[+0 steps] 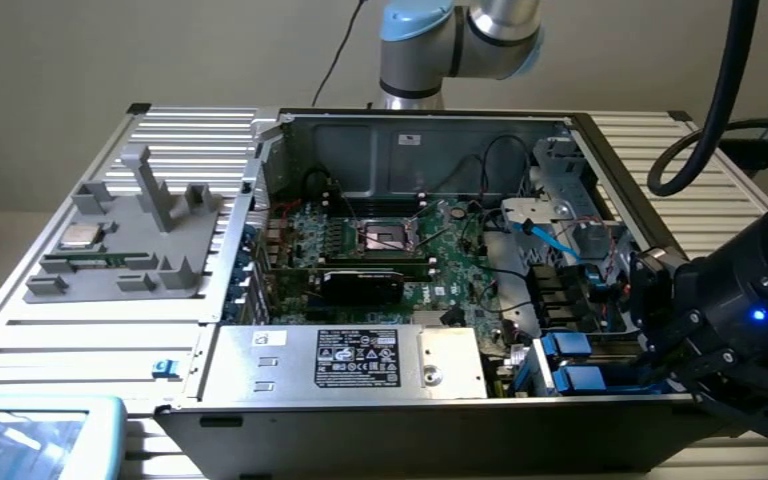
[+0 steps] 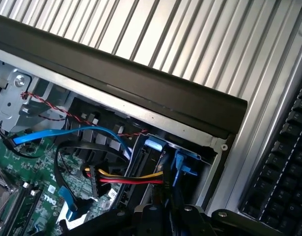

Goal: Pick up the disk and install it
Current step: 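Insert the first disk wire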

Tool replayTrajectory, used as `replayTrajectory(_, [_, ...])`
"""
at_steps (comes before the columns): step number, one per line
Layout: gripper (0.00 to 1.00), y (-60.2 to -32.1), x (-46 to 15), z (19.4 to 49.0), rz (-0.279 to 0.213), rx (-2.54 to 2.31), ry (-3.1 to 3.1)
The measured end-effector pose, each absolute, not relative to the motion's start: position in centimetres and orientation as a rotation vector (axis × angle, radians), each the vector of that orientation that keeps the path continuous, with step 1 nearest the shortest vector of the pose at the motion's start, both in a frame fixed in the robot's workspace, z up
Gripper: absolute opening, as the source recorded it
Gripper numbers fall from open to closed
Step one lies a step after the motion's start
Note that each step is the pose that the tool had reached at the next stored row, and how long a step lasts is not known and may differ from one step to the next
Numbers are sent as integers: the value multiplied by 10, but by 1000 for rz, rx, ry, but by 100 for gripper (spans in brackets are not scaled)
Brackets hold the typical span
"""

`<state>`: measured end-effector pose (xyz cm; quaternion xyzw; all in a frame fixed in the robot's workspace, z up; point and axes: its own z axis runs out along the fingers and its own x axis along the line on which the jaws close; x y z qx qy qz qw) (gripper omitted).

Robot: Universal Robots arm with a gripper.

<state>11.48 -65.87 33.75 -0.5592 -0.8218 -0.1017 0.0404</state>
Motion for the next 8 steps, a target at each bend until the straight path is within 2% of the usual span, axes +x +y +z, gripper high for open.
replayTrajectory(4, [17, -659, 115, 337, -305, -1712, -2514])
replayTrajectory(8, [17, -659, 115, 337, -274, -1722, -2495])
